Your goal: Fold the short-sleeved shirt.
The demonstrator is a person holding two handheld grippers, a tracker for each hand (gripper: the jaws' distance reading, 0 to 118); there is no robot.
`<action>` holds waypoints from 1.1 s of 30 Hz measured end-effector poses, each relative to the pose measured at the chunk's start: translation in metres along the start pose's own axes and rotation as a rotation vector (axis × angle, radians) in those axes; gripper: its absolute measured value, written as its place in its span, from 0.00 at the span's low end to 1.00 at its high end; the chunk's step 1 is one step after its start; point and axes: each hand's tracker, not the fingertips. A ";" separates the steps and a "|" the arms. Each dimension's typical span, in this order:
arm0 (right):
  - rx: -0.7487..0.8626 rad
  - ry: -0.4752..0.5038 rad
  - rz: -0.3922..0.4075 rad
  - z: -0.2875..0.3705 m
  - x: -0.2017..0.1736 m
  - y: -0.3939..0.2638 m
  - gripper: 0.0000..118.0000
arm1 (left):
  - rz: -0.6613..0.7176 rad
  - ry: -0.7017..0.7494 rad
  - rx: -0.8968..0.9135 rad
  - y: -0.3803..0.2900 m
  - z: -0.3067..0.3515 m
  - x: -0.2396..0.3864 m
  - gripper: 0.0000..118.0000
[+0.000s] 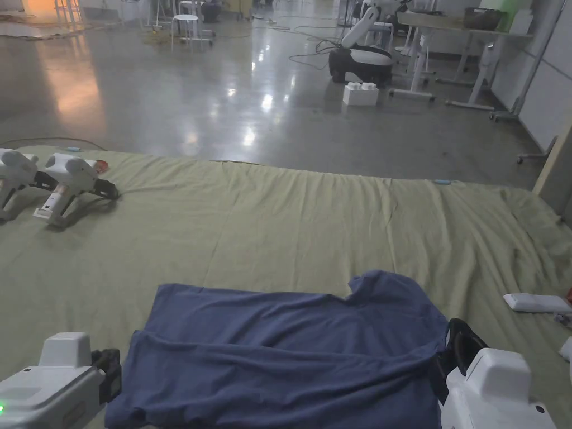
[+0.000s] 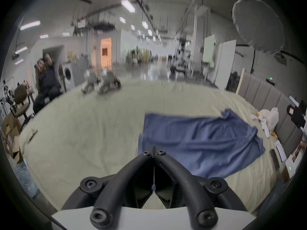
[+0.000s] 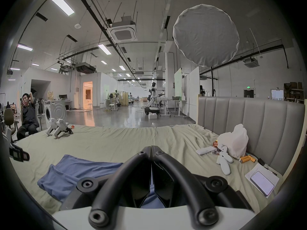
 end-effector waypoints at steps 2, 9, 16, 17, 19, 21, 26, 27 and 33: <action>-0.018 0.004 0.001 -0.001 0.001 -0.003 0.00 | 0.045 0.008 -0.080 -0.002 -0.021 -0.008 0.18; -0.072 0.002 0.009 -0.002 0.006 -0.012 0.00 | 0.061 0.066 -0.306 -0.015 -0.071 -0.008 0.69; -0.122 -0.025 0.014 -0.003 0.018 -0.024 0.00 | -0.028 0.129 -0.358 -0.027 -0.085 0.016 0.63; -0.130 -0.031 0.011 -0.003 0.021 -0.026 0.00 | -0.043 0.122 -0.358 -0.028 -0.090 0.012 0.56; -0.156 -0.039 0.002 -0.005 0.025 -0.029 0.00 | -0.064 0.105 -0.352 -0.028 -0.090 0.016 0.40; -0.179 -0.046 -0.010 -0.007 0.033 -0.034 0.00 | -0.086 0.096 -0.346 -0.030 -0.094 0.016 0.19; -0.345 -0.104 -0.007 -0.024 0.069 -0.041 0.15 | -0.108 0.071 -0.334 -0.026 -0.093 0.008 0.00; -0.389 -0.101 -0.022 -0.031 0.080 -0.043 0.33 | -0.118 0.068 -0.327 -0.025 -0.090 0.007 0.00; -0.673 -0.037 -0.086 -0.074 0.127 -0.071 0.67 | -0.110 0.052 -0.253 -0.015 -0.062 0.014 0.00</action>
